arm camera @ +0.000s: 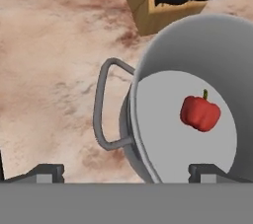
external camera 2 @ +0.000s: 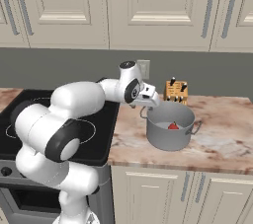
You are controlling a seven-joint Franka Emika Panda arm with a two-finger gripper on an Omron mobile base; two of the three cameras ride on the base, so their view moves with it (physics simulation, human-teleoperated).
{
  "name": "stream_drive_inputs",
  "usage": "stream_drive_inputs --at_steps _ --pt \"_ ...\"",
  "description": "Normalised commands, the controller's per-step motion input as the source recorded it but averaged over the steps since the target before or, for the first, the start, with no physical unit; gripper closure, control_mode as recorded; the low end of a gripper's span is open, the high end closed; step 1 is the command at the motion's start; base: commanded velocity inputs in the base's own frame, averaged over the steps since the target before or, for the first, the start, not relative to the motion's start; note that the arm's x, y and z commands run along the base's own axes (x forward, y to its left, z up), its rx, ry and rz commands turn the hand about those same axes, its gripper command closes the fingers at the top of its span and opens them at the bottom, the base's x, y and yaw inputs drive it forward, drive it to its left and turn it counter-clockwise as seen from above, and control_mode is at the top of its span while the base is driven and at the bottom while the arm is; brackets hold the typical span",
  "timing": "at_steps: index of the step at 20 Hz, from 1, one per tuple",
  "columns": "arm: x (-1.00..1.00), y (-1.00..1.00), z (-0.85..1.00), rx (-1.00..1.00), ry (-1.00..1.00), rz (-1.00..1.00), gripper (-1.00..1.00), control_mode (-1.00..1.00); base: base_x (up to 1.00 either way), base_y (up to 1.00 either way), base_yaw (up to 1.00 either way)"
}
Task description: Turn on the sink faucet. Then move the bell pepper from the counter to the sink. Turn off the sink. Move the vegetable from the sink to the pot next to the stove. Finally move the pot to the front left burner.
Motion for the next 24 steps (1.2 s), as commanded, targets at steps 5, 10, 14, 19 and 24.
stream_drive_inputs --at_steps 5,10,14,19,24 --pt "0.35 0.00 -0.09 0.00 0.03 0.00 -1.00 -1.00 0.00 0.00 0.00" --pt "0.23 0.00 -0.08 0.00 0.03 0.00 -1.00 -1.00 0.00 0.00 0.00" --pt "0.02 -0.01 -0.11 0.00 0.01 0.00 -1.00 -1.00 0.00 0.00 0.00" --pt "0.00 0.00 -0.14 0.00 0.00 0.00 -1.00 -1.00 0.00 0.00 0.00" --pt "0.00 0.00 -0.17 0.00 0.00 0.00 -1.00 -1.00 0.00 0.00 0.00"
